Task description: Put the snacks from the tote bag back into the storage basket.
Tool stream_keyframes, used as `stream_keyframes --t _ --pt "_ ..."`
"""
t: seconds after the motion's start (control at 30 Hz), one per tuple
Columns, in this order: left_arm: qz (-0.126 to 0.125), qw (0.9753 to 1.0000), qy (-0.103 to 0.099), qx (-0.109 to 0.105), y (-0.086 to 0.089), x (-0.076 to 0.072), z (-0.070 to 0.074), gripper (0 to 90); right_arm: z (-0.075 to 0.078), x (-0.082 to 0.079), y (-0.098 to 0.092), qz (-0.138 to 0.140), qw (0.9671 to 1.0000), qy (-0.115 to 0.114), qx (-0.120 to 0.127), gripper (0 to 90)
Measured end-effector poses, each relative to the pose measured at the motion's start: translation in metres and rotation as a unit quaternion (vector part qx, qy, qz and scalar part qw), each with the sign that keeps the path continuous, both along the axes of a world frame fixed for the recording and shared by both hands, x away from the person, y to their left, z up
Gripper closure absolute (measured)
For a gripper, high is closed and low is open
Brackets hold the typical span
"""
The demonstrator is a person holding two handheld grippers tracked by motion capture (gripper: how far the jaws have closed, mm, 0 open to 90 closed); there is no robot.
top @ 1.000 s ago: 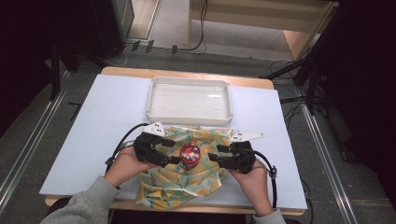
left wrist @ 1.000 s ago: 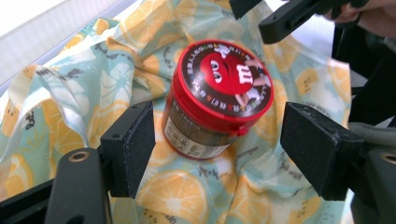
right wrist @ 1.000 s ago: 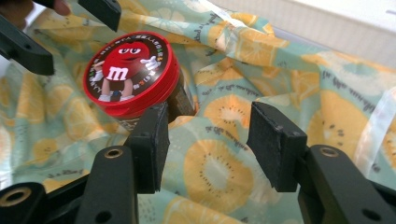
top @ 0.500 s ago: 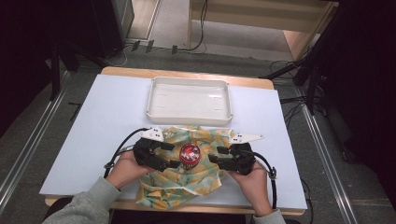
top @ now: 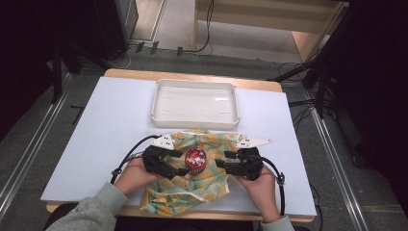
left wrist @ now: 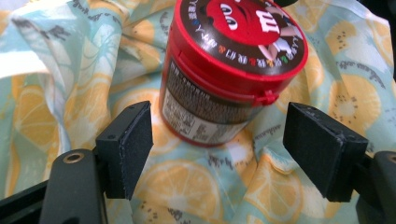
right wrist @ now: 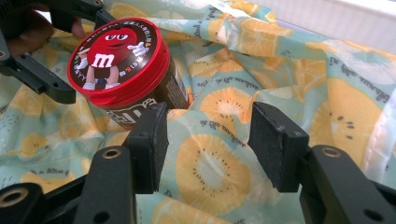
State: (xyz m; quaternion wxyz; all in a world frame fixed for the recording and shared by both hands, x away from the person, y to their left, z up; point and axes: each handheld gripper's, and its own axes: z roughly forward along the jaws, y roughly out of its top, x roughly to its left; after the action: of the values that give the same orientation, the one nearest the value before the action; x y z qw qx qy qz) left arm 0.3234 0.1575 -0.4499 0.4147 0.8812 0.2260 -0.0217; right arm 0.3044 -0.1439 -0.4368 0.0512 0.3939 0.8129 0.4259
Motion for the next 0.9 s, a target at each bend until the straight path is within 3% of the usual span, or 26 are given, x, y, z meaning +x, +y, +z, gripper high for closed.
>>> stream_keyframes --t 0.17,0.73,0.9 --pt "0.0 0.9999 -0.005 -0.014 -0.005 0.001 -0.002 24.1 -0.001 0.001 -0.001 -0.002 1.0 0.002 0.004 48.4" --pt "-0.003 0.9996 -0.027 -0.008 -0.026 0.004 -0.017 20.8 -0.004 0.001 0.0 -0.005 0.9999 0.008 0.01 47.4" --pt "-0.005 0.9994 -0.027 -0.02 -0.03 0.006 -0.021 19.6 -0.006 0.001 0.003 -0.002 0.9999 0.009 0.006 47.0"
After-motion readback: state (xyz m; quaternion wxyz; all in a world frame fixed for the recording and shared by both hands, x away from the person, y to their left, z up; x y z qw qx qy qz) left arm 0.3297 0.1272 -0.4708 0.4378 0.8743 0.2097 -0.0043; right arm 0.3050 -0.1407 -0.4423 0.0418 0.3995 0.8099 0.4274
